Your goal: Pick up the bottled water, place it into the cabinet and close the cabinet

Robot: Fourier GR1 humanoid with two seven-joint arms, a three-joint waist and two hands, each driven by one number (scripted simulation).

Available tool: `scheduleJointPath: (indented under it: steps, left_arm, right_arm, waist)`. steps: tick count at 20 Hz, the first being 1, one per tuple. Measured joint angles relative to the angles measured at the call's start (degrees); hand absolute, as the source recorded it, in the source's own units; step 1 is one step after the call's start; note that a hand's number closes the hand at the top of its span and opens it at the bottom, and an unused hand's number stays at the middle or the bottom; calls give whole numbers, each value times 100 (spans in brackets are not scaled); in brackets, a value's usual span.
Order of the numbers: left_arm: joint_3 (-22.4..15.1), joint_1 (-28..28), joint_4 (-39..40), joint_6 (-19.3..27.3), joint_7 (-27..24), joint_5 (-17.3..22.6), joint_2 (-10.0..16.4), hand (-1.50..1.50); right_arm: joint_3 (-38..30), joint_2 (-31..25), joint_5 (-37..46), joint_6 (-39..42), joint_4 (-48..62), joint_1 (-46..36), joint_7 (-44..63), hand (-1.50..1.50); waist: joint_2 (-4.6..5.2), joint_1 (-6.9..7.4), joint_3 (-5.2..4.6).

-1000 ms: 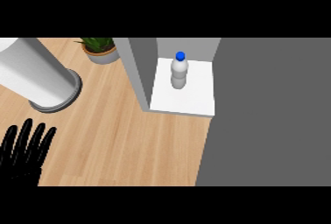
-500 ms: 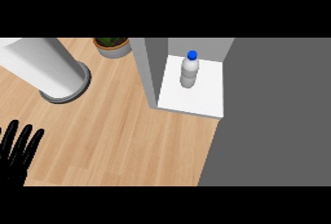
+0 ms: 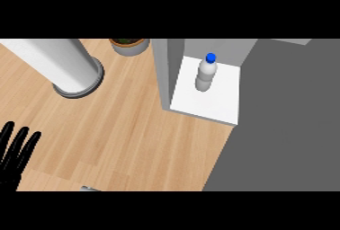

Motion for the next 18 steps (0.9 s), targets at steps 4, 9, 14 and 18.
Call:
scheduleJointPath:
  steps: [4, 9, 14, 18]
  left_arm:
    - [28, -12, 19, -74, 22, 25, 45, -150]
    - [136, -32, 84, -142, 27, 79, 106, -150]
    - [205, -47, 135, -195, 44, 121, 153, -150]
    - [248, -49, 162, -239, 61, 166, 181, -150]
  right_arm:
    - [-7, -97, -13, 134, 18, -423, 129, 150]
    - [-8, -194, -40, 258, 22, -731, 251, 150]
    - [-53, -292, -61, 355, 25, -970, 334, 150]
    - [-53, -271, -76, 371, 40, -1087, 401, 150]
  waist:
    - [-8, 66, -9]
    - [-9, 70, -26]
    - [-11, 56, -42]
    - [6, 35, -47]
